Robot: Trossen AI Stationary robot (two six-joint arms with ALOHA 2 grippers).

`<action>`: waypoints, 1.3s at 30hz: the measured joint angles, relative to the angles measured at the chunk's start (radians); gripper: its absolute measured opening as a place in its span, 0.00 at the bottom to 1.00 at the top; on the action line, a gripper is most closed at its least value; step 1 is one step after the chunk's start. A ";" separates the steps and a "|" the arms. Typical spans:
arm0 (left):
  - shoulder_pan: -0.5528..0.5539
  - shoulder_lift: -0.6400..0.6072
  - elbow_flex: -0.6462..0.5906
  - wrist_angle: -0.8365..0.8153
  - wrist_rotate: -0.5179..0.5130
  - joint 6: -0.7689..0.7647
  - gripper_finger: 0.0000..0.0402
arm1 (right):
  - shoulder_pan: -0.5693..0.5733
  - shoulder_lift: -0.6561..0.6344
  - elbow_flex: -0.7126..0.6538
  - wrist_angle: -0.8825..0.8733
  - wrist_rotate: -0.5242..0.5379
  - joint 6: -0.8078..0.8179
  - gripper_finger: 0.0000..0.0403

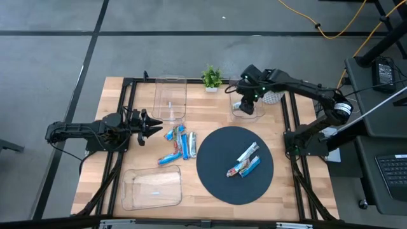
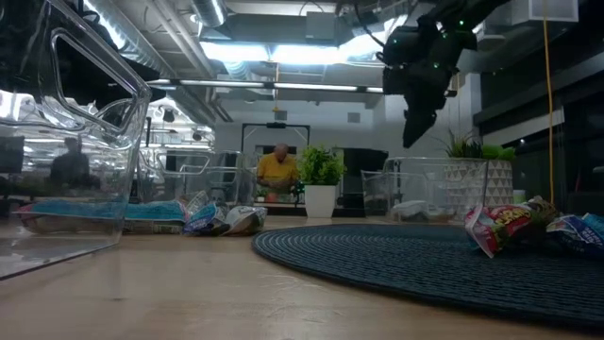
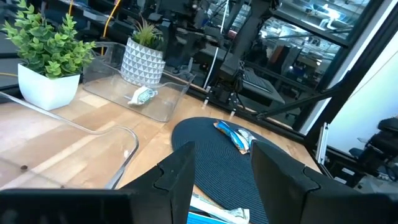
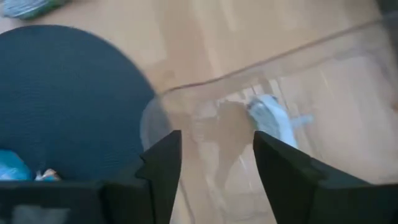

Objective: Pick and place Granola Bars by type
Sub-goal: Put the yellow granola bar into the top right transparent bin

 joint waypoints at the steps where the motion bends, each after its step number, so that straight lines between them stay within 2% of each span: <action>1: 0.000 0.000 0.000 0.000 0.000 0.000 0.37 | 0.014 0.000 0.007 -0.007 -0.002 -0.003 0.50; 6: 0.000 0.000 0.000 -0.002 0.001 0.000 0.37 | 0.115 0.000 0.044 -0.078 0.018 -0.048 0.51; 11: 0.000 0.000 0.000 -0.002 0.042 0.000 0.37 | 0.277 -0.018 0.068 -0.230 0.027 -0.121 0.51; 18: 0.000 0.000 0.000 -0.032 0.060 0.000 0.37 | 0.516 -0.106 0.068 -0.273 0.118 -0.066 0.51; 23: 0.000 0.000 0.000 -0.033 0.062 0.000 0.37 | 0.626 -0.127 0.029 -0.248 0.117 -0.010 0.51; 28: 0.000 0.000 0.000 -0.034 0.079 0.000 0.37 | 0.693 -0.126 -0.084 -0.159 0.110 0.018 0.51; 31: 0.000 0.000 0.000 -0.034 0.090 0.000 0.37 | 0.699 -0.126 -0.169 -0.052 0.100 0.072 0.51; 34: 0.000 0.000 0.000 -0.032 0.101 0.000 0.37 | 0.699 -0.126 -0.256 0.074 0.048 0.121 0.52; 39: 0.000 0.000 0.000 -0.031 0.105 -0.026 0.37 | 0.699 -0.125 -0.367 0.171 0.038 0.174 0.62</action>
